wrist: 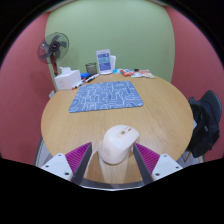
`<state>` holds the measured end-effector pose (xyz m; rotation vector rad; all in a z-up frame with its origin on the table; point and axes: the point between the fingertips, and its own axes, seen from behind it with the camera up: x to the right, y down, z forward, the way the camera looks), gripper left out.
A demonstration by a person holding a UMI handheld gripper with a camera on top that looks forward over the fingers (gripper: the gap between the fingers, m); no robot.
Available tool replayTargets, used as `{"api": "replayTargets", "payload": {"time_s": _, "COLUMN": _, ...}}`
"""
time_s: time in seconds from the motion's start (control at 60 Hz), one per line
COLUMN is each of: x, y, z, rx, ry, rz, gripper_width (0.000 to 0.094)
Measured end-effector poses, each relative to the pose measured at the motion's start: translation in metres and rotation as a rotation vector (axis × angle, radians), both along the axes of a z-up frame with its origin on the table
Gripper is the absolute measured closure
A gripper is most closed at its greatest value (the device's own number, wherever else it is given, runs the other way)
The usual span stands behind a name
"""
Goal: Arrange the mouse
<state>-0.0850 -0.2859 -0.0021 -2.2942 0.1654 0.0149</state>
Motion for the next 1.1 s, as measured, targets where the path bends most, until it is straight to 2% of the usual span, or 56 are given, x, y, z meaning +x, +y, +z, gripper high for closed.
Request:
{"api": "replayTargets", "payload": {"time_s": 0.15, "x": 0.006, "y": 0.029, "z": -0.005, "rx": -0.006, "ry": -0.003, "rz": -0.020, "gripper_width": 0.0121}}
{"api": "replayTargets", "payload": {"time_s": 0.2, "x": 0.006, "y": 0.039, "z": -0.006, "rx": -0.004, "ry": -0.006, "rz": -0.013, "gripper_width": 0.0156}}
{"api": "replayTargets", "payload": {"time_s": 0.25, "x": 0.009, "y": 0.046, "z": -0.007, "rx": -0.004, "ry": -0.034, "rz": -0.003, "gripper_width": 0.0210}}
{"api": "replayTargets", "payload": {"time_s": 0.3, "x": 0.014, "y": 0.050, "z": -0.009, "rx": -0.004, "ry": -0.082, "rz": 0.004, "gripper_width": 0.0391}}
{"api": "replayTargets", "payload": {"time_s": 0.533, "x": 0.012, "y": 0.057, "z": -0.007, "rx": 0.016, "ry": -0.111, "rz": 0.062, "gripper_width": 0.0512}}
{"api": "replayTargets", "payload": {"time_s": 0.7, "x": 0.009, "y": 0.054, "z": 0.001, "rx": -0.016, "ry": -0.096, "rz": 0.071, "gripper_width": 0.0535}}
{"api": "replayTargets", "payload": {"time_s": 0.783, "x": 0.007, "y": 0.056, "z": 0.029, "rx": 0.009, "ry": -0.078, "rz": 0.051, "gripper_width": 0.0535}}
{"api": "replayTargets", "payload": {"time_s": 0.883, "x": 0.005, "y": 0.080, "z": 0.086, "rx": 0.075, "ry": -0.056, "rz": 0.040, "gripper_width": 0.0534}}
{"api": "replayTargets", "payload": {"time_s": 1.0, "x": 0.006, "y": 0.148, "z": 0.166, "rx": 0.212, "ry": -0.046, "rz": 0.046, "gripper_width": 0.0536}}
{"api": "replayTargets", "payload": {"time_s": 1.1, "x": 0.011, "y": 0.214, "z": 0.213, "rx": 0.311, "ry": -0.036, "rz": 0.042, "gripper_width": 0.0536}}
